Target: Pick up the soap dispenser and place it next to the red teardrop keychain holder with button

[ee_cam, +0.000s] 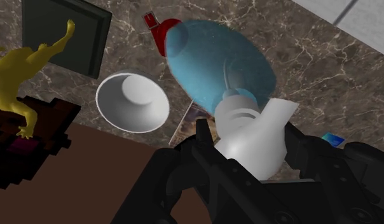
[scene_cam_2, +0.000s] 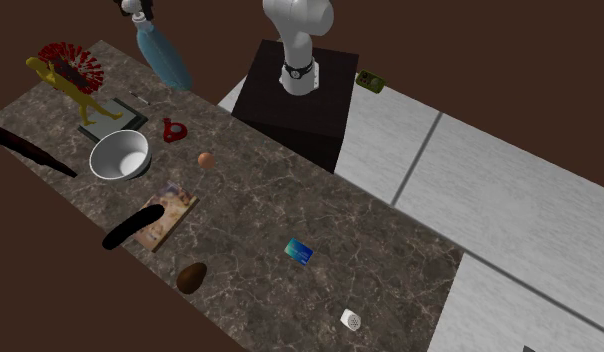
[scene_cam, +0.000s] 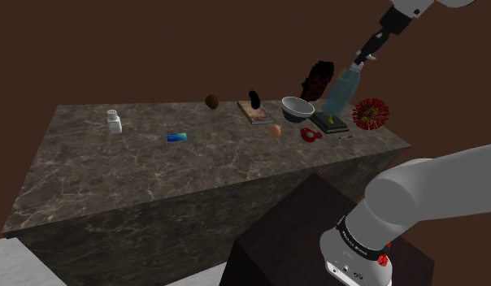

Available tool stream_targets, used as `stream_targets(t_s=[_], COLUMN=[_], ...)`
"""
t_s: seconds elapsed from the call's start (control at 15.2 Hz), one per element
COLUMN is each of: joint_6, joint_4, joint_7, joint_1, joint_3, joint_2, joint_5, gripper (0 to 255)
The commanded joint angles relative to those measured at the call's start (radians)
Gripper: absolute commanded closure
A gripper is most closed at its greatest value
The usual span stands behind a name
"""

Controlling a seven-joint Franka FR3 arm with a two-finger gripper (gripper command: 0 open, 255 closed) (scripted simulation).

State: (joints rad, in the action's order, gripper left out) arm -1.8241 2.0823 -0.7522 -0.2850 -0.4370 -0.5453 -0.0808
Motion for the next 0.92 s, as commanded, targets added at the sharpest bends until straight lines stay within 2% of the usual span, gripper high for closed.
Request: stream_targets(t_s=[0.0, 0.86], joint_6=[-0.027, -0.196], joint_4=[0.03, 0.216], joint_7=[0.0, -0.011], joint_1=[-0.002, -0.015], joint_3=[-0.001, -0.023], joint_2=[-0.005, -0.022], joint_5=[-0.002, -0.019], gripper=[255, 255])
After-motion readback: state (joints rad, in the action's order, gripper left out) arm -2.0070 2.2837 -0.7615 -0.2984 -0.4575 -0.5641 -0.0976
